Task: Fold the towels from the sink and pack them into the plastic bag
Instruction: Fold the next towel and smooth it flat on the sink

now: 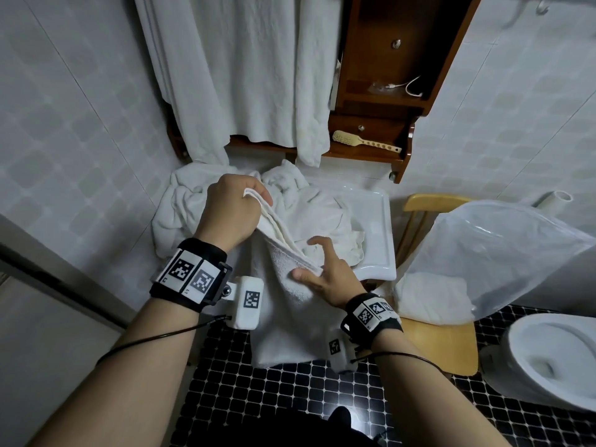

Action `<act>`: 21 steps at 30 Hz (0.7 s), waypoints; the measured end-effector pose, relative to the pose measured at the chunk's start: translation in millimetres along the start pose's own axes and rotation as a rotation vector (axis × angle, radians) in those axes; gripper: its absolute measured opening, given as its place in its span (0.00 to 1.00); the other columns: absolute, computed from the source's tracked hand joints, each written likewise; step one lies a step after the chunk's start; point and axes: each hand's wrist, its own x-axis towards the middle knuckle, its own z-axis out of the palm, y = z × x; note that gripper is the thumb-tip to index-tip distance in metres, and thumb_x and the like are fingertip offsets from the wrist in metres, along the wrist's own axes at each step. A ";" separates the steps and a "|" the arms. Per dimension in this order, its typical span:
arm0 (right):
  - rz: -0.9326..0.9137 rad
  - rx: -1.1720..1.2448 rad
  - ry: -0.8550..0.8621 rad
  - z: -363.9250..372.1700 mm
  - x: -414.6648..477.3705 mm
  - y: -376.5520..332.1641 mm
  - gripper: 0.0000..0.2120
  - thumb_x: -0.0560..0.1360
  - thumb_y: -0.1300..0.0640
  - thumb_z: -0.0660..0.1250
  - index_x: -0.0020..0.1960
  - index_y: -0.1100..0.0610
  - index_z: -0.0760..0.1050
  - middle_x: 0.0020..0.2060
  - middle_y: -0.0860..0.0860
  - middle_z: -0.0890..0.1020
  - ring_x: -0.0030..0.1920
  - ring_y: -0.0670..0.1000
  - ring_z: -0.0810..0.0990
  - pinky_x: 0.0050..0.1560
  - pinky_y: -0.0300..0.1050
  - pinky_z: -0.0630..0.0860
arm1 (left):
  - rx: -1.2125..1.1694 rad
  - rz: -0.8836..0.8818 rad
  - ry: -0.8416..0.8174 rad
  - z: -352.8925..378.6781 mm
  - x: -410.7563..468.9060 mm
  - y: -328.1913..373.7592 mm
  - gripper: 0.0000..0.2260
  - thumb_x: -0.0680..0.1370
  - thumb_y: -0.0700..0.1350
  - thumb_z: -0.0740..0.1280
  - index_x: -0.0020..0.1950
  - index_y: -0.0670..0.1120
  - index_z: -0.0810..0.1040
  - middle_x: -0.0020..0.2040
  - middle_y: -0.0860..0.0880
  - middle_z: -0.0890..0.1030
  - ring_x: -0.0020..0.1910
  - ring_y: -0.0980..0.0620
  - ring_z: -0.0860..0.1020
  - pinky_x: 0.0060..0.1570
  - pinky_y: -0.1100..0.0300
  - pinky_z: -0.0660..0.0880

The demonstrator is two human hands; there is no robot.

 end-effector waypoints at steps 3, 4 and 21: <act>-0.055 -0.043 -0.034 1.5 5.9 0.4 0.25 0.72 0.28 0.72 0.58 0.43 0.71 0.39 0.48 0.82 0.41 0.52 0.81 0.49 0.53 0.79 | -0.018 -0.003 0.023 -2.9 0.9 1.1 0.20 0.70 0.31 0.58 0.36 0.50 0.87 0.38 0.51 0.86 0.41 0.52 0.83 0.40 0.48 0.84; -0.083 -0.061 -0.031 2.3 6.8 0.1 0.22 0.74 0.29 0.71 0.55 0.44 0.73 0.40 0.46 0.82 0.42 0.51 0.81 0.49 0.53 0.78 | -0.023 0.004 0.030 -3.7 1.1 1.6 0.20 0.71 0.31 0.59 0.37 0.50 0.87 0.38 0.51 0.86 0.41 0.52 0.83 0.39 0.48 0.84; -0.093 -0.013 0.410 -31.6 25.1 -5.3 0.04 0.73 0.53 0.76 0.47 0.52 0.84 0.37 0.49 0.85 0.40 0.53 0.84 0.41 0.48 0.76 | 0.106 0.043 -0.003 -2.2 14.8 -33.8 0.17 0.75 0.32 0.64 0.46 0.50 0.89 0.41 0.53 0.86 0.44 0.54 0.83 0.38 0.71 0.73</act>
